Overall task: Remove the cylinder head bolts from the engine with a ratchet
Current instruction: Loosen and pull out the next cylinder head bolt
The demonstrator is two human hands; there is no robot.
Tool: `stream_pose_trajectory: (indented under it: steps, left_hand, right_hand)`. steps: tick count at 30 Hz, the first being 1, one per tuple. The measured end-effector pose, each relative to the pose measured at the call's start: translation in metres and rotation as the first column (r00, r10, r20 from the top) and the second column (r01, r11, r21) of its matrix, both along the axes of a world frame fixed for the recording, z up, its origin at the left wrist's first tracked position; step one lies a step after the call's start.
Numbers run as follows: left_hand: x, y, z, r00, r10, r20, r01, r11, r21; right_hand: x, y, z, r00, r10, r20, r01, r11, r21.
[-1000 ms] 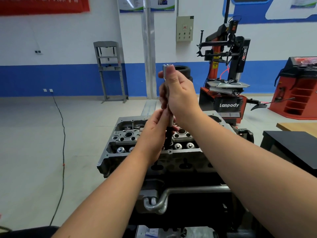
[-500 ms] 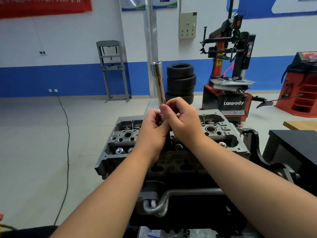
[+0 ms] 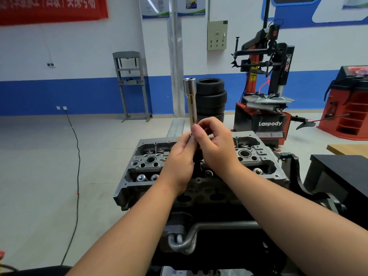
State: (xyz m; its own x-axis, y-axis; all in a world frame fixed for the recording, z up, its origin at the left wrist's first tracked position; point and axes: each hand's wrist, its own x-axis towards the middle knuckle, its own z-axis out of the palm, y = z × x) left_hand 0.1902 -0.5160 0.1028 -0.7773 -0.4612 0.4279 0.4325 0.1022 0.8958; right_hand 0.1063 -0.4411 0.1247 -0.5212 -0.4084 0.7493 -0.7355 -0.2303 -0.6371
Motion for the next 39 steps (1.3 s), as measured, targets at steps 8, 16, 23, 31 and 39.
stream_pose_trajectory:
  steps: [8, 16, 23, 31, 39]
  left_hand:
    - [-0.007, -0.005, -0.006, 0.989, 0.143, -0.027, -0.144, 0.990, -0.010]
    - [0.001, -0.004, -0.004, 1.000, -0.007, 0.005, 0.007, 1.000, 0.028]
    - [0.001, -0.002, -0.003, 0.996, 0.095, 0.000, -0.095, 0.995, -0.037]
    - [0.001, -0.003, -0.002, 0.992, 0.120, -0.026, -0.122, 0.989, -0.082]
    - [0.002, 0.000, -0.006, 0.987, 0.156, -0.046, -0.161, 0.977, -0.140]
  right_hand:
    - [0.038, -0.013, 0.085, 0.960, 0.151, 0.235, -0.132, 0.986, -0.098]
    - [0.036, -0.018, 0.111, 0.744, 0.366, 0.560, -0.468, 0.883, 0.045]
    - [0.037, -0.001, 0.116, 0.935, 0.146, 0.323, -0.232, 0.941, 0.247]
    - [0.039, 0.013, 0.141, 0.711, -0.233, -0.663, 0.612, 0.670, 0.421]
    - [0.039, 0.020, 0.144, 0.884, 0.037, -0.466, 0.291, 0.737, 0.610]
